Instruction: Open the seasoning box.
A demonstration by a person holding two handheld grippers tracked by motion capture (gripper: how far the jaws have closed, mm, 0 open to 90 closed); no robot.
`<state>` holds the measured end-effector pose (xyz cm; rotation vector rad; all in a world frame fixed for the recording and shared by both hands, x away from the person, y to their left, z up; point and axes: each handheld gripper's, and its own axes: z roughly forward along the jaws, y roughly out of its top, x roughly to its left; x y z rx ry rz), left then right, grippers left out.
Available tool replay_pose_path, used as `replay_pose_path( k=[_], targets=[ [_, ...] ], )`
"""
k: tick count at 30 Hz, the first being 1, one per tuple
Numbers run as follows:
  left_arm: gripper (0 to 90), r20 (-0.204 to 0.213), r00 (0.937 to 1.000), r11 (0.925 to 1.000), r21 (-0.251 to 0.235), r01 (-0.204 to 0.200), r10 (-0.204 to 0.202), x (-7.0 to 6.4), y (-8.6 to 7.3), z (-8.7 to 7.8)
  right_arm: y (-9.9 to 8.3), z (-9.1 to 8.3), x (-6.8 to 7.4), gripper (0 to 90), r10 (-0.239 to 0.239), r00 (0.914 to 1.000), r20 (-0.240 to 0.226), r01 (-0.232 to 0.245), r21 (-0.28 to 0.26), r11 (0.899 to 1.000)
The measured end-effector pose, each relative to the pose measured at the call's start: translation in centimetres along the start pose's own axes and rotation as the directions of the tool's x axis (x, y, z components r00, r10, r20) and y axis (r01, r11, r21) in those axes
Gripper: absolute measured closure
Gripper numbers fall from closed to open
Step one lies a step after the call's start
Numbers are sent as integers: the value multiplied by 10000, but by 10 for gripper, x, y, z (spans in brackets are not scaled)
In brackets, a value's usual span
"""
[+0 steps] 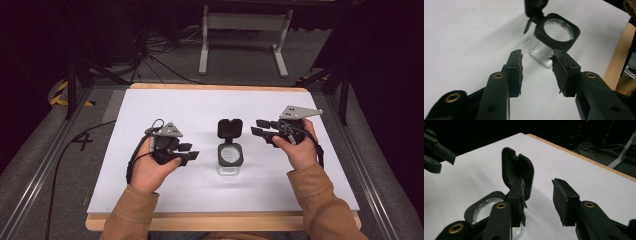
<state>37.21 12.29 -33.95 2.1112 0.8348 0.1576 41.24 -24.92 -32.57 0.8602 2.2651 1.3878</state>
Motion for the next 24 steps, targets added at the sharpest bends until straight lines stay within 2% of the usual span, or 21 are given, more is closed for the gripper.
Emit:
replay_pose_path(
  k=[1,3,7,8,9,10,11,12,16,17,19,20,24],
  targets=[
    [578,-257,9997,10000,8,33,-33,4,-2,-3,-1,-2,-2,614,19,10000,83,-19,46,10000],
    [550,-468,9989,10000,50,80,-78,10,-4,-6,-3,-7,-6,602,140,9996,237,-142,103,9998],
    [509,-604,9970,9988,21,492,-490,21,-9,-10,-7,-14,-15,595,433,9981,448,-446,274,9986],
    [479,-643,9966,9986,86,524,-518,25,-10,-11,-10,-17,-20,586,525,9967,619,-549,367,9978],
    [479,-753,9954,9980,172,612,-597,28,-11,-12,-10,-17,-20,586,525,9967,619,-549,367,9978],
    [457,-767,9951,9978,145,639,-627,31,-13,-12,-13,-19,-25,579,573,9948,847,-626,613,9962],
    [447,-924,9931,9971,187,740,-720,38,-16,-12,-15,-20,-27,578,592,9935,968,-662,712,9953],
    [435,-924,9931,9971,187,740,-720,38,-16,-12,-15,-20,-27,578,592,9935,968,-662,712,9953],
    [405,-1201,9894,9960,253,856,-820,51,-21,-10,-21,-22,-34,550,521,9867,1540,-703,1153,9908],
    [389,-1181,9893,9956,281,890,-851,53,-23,-9,-25,-22,-38,546,476,9831,1766,-722,1358,9881],
    [384,-1245,9865,9939,186,1091,-1059,58,-26,-7,-27,-21,-39,542,522,9821,1808,-788,1429,9866],
    [376,-1294,9863,9943,191,1052,-1019,63,-28,-5,-29,-21,-41,535,618,9809,1842,-900,1490,9847],
    [366,-1411,9830,9918,336,1235,-1176,73,-32,-1,-40,-18,-52,514,930,9753,2001,-1319,1908,9727]
  ],
)
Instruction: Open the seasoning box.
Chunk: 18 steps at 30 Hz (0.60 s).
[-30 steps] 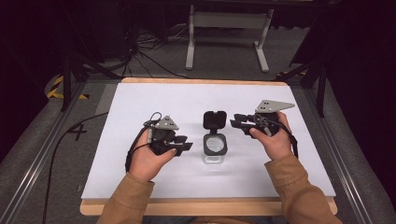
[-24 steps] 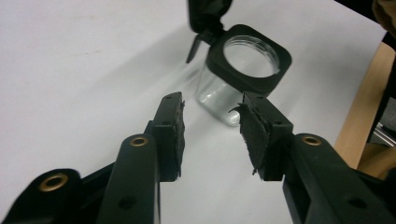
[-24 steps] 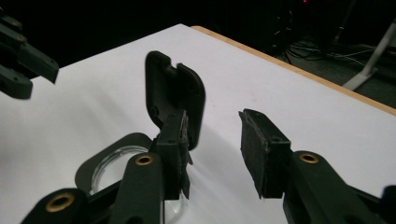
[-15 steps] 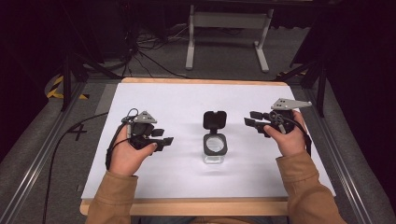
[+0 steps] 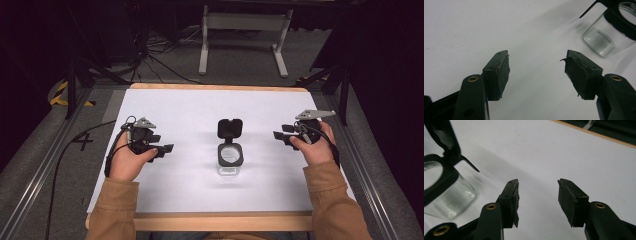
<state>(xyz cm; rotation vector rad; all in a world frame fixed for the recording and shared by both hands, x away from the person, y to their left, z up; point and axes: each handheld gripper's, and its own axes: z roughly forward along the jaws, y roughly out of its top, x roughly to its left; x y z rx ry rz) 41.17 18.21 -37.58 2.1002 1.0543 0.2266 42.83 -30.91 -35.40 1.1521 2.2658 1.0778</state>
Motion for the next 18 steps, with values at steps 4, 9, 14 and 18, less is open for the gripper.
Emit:
replay_pose_path(
  k=[4,9,14,18],
  targets=[
    [361,-22,9998,9997,56,220,-220,9,-3,7,-10,8,-10,501,237,9997,105,-241,402,9989],
    [338,51,9989,9989,66,474,-474,21,-10,19,-21,16,-21,462,300,9991,312,-324,785,9964],
    [330,171,9976,9975,227,670,-674,28,-16,30,-28,24,-25,454,441,9985,323,-475,1122,9926],
    [327,167,9973,9961,528,706,-716,31,-19,35,-35,31,-29,452,552,9978,355,-598,1433,9879]
  ],
)
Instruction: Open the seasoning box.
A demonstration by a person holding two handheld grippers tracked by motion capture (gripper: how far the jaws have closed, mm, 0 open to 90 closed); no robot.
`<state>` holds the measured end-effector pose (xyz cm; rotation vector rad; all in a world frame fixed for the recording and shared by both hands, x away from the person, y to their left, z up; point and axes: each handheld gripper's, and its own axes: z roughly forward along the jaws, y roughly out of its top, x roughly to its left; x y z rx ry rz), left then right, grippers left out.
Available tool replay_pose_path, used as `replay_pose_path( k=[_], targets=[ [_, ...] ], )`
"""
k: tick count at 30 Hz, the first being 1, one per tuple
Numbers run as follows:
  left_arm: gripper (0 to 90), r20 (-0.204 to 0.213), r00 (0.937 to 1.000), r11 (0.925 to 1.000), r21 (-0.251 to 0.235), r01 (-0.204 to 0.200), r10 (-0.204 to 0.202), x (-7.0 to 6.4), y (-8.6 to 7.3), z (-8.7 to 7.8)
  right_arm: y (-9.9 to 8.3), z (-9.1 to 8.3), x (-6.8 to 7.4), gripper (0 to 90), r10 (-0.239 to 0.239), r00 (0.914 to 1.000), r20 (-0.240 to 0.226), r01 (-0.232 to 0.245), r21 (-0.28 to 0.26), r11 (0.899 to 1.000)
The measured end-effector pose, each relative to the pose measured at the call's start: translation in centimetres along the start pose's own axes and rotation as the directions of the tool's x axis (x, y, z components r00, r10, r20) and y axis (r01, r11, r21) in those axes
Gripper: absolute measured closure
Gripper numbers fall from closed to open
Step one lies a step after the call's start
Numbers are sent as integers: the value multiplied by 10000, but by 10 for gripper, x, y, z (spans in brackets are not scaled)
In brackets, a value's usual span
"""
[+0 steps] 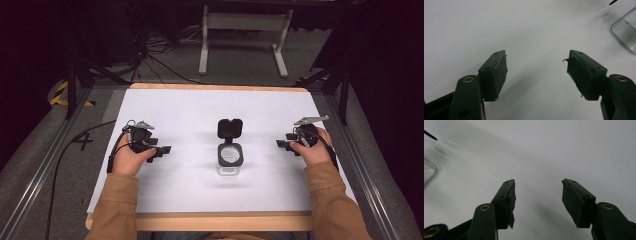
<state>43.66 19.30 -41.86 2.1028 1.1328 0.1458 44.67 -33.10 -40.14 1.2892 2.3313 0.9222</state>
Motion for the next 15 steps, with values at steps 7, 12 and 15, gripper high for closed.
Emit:
replay_pose_path(
  k=[7,12,15],
  targets=[
    [315,69,9999,9990,439,-130,127,0,-4,18,-7,18,3,451,-119,9999,47,116,560,9984],
    [308,170,9992,9974,616,-360,350,-2,-3,22,-8,24,4,445,-179,9998,-26,181,703,9974],
    [304,240,9990,9972,639,-385,371,-4,-3,23,-9,25,4,441,-138,9999,4,137,817,9966]
  ],
)
